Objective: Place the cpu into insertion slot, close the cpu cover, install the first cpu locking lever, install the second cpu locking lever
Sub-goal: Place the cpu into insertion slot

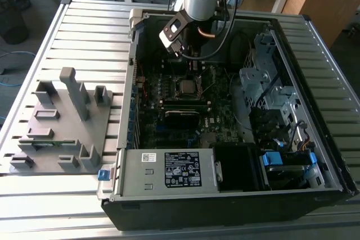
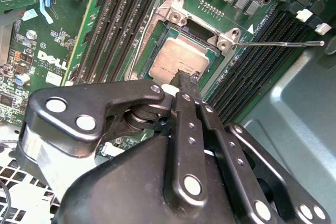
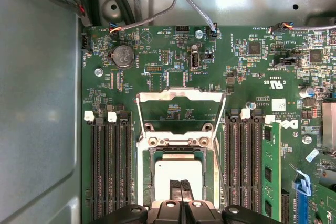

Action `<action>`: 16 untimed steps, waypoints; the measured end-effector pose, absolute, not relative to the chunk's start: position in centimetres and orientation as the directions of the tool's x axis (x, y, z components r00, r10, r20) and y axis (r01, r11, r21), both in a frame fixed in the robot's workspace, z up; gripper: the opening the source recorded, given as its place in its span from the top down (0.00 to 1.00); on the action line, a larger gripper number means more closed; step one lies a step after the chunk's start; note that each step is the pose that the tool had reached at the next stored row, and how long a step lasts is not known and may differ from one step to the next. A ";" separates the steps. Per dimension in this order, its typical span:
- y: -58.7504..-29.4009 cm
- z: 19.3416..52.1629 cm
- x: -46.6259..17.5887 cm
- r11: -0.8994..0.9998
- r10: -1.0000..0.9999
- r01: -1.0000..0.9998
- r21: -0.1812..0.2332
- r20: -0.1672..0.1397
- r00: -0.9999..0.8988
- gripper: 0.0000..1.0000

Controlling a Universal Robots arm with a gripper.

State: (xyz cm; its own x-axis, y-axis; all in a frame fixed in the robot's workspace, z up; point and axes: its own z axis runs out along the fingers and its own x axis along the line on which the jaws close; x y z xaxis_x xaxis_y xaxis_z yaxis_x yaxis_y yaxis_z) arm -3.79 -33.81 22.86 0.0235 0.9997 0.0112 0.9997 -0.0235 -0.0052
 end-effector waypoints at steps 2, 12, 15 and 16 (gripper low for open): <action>-33.8 23.0 -3.8 -0.023 1.000 1.000 -0.005 0.011 0.024 0.90; -33.8 23.1 -3.8 -0.023 1.000 1.000 0.012 0.013 0.023 0.90; -33.8 23.1 -3.8 -0.023 1.000 1.000 0.012 0.011 0.023 0.90; -33.8 23.1 -3.8 -0.023 1.000 1.000 0.012 0.011 0.023 0.90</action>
